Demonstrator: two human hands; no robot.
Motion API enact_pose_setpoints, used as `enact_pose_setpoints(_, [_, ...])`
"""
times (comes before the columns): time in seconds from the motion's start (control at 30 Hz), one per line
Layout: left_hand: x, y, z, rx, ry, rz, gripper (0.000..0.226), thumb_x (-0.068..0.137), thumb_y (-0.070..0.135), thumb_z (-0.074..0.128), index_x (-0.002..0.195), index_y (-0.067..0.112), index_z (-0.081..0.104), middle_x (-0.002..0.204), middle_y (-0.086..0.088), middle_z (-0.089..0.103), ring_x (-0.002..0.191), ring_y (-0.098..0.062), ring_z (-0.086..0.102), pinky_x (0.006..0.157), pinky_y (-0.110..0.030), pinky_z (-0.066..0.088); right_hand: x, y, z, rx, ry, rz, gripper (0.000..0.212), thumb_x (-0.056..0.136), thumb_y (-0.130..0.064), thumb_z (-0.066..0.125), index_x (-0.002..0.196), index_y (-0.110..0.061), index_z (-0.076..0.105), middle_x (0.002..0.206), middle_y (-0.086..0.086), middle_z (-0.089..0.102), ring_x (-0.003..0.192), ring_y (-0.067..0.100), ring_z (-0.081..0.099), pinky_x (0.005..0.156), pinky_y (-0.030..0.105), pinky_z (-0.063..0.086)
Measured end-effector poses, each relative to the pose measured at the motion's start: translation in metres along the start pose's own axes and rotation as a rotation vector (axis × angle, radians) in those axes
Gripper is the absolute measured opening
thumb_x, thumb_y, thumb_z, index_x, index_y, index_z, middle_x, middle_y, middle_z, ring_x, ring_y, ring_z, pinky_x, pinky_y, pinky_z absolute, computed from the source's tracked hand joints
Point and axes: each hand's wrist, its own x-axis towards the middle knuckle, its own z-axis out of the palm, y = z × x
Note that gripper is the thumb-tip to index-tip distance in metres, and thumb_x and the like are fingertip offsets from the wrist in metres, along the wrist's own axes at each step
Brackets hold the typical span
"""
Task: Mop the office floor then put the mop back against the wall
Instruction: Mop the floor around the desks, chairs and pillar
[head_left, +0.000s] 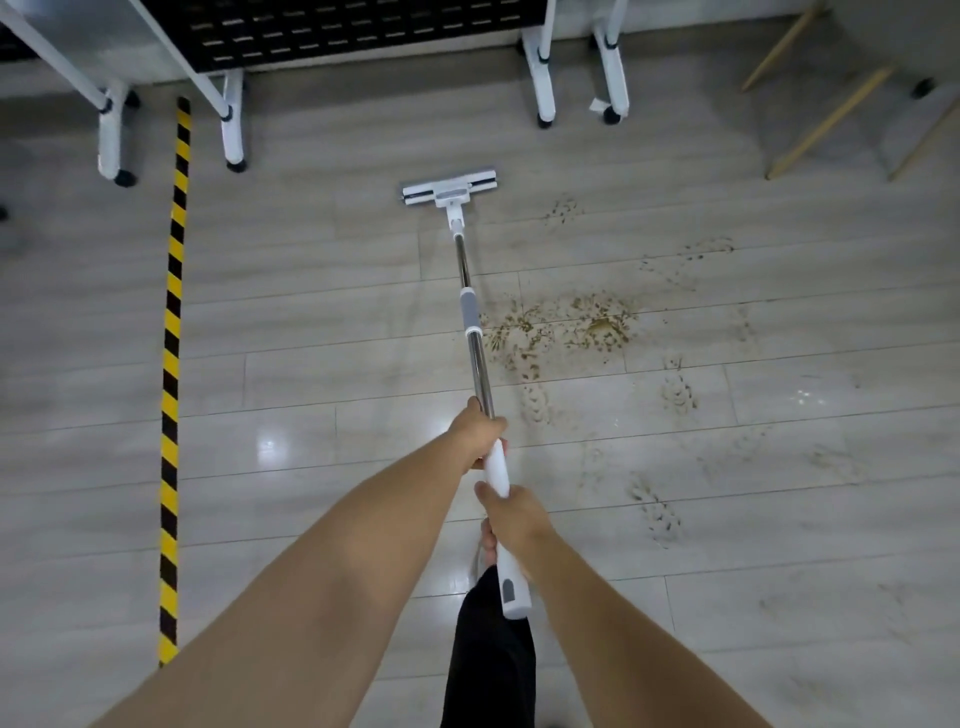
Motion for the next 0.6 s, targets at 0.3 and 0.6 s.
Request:
enact_pose_setpoints(0.3, [-0.108, -0.075, 0.059, 0.001, -0.014, 0.063, 0.026, 0.098, 0.021, 0.058, 0.122, 0.014, 0.053, 0.115, -0.015, 0.063, 0.1, -0.03, 0.066, 0.069, -0.036, 0.058, -0.082, 0.106, -0.027, -0.052, 0.006, -0.1, 0.017, 0.093, -0.019, 0.057, 0.09, -0.003, 0.059, 0.054, 0.004, 0.059, 0.043, 0.018, 0.055, 0.057, 0.033, 0.048])
enact_pose_setpoints(0.6, [-0.207, -0.212, 0.139, 0.04, -0.044, 0.034, 0.026, 0.1, 0.017, 0.057, 0.123, 0.007, 0.055, 0.118, -0.018, 0.065, 0.092, -0.028, 0.065, 0.073, -0.038, 0.06, -0.189, 0.268, -0.031, -0.044, 0.002, -0.066, 0.021, 0.093, -0.021, 0.056, 0.095, 0.0, 0.058, 0.057, 0.009, 0.057, 0.047, 0.024, 0.051, 0.057, 0.036, 0.046])
